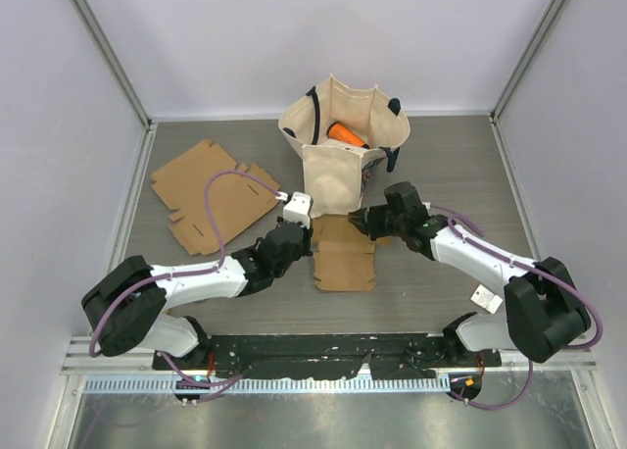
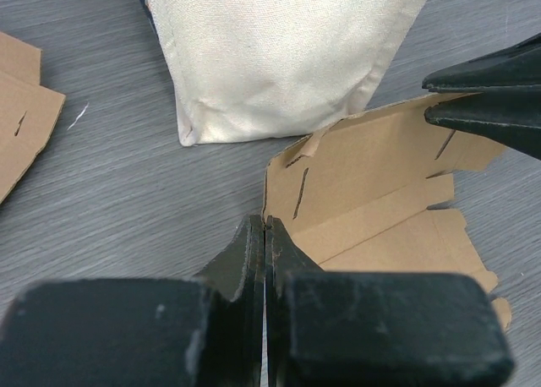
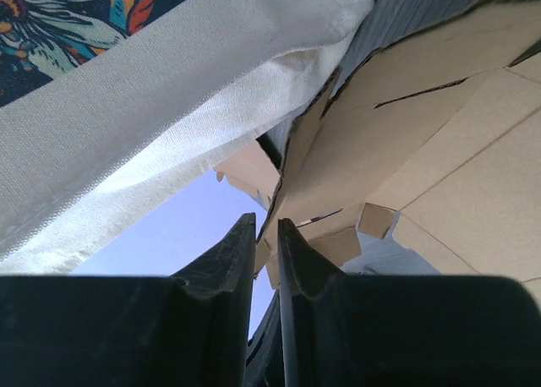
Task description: Fold the paper box
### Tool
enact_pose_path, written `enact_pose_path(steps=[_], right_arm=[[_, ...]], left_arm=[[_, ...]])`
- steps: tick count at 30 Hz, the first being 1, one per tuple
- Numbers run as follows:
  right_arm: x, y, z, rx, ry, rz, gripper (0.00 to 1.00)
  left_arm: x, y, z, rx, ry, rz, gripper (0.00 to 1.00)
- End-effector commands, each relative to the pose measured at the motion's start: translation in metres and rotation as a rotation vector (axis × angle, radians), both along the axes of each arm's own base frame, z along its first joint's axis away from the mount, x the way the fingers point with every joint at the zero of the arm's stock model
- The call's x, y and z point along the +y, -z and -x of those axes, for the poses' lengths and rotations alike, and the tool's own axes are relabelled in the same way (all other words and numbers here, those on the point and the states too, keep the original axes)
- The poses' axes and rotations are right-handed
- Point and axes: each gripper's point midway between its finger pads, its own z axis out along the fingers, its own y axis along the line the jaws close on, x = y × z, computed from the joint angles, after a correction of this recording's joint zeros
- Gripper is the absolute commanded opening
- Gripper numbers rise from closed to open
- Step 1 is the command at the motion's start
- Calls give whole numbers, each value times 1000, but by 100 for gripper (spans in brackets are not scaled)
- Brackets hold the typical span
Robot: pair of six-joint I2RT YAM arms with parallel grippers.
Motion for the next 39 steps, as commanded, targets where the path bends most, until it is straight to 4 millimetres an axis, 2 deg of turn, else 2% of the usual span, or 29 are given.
enact_pose_path(steps=[1,5,10,12,13,17,18,19,20,21,23,24,25,26,29,32,36,39], right_arm=[[5,-17,-13,-56,22,-30,14],[6,-10,-10,-43,15,-40,1],[7,-5,-4,-73,-2,-53,1],[8,-10,-4,-131,-12,-60,1],[9,-11,-4,-154,-18,-64,1],[9,-14,-2,-281,-20,-90,1],[8,-14,0,-326,-31,-82,1],[8,-19,2,-358,-42,-81,1],[4,-22,-1,-394,-23,-65,1],[4,-24,0,-424,-29,-63,1],[2,-35,1,-510,-49,-47,1],[0,-33,4,-523,-53,-35,1],[0,-35,5,-551,-65,-20,1],[1,-42,5,-594,-68,-30,1],[2,-43,8,-634,-76,-33,1],[3,-37,11,-641,-78,-38,1],[4,-31,14,-638,-75,-50,1],[5,-28,14,-633,-76,-39,1]], left_arm=[[-2,-24,-5,-66,-21,55,0],[-2,-26,-4,-67,-22,65,0],[-1,-28,-1,-49,-27,85,2],[-5,-28,3,-30,-5,92,14],[-4,-28,5,-9,-6,99,26],[0,-27,17,37,10,141,43],[4,-21,24,57,22,136,48],[11,-30,25,50,9,165,49],[15,-32,28,66,-6,193,49],[24,-22,33,94,-14,184,50],[38,-30,33,118,-52,258,49],[41,-20,40,166,-31,261,46],[48,-19,36,183,-45,279,45],[49,-19,37,195,-31,293,46],[49,-1,38,257,-11,275,47],[46,8,34,276,7,244,50],[36,15,20,296,38,198,42],[25,9,14,272,92,188,38]])
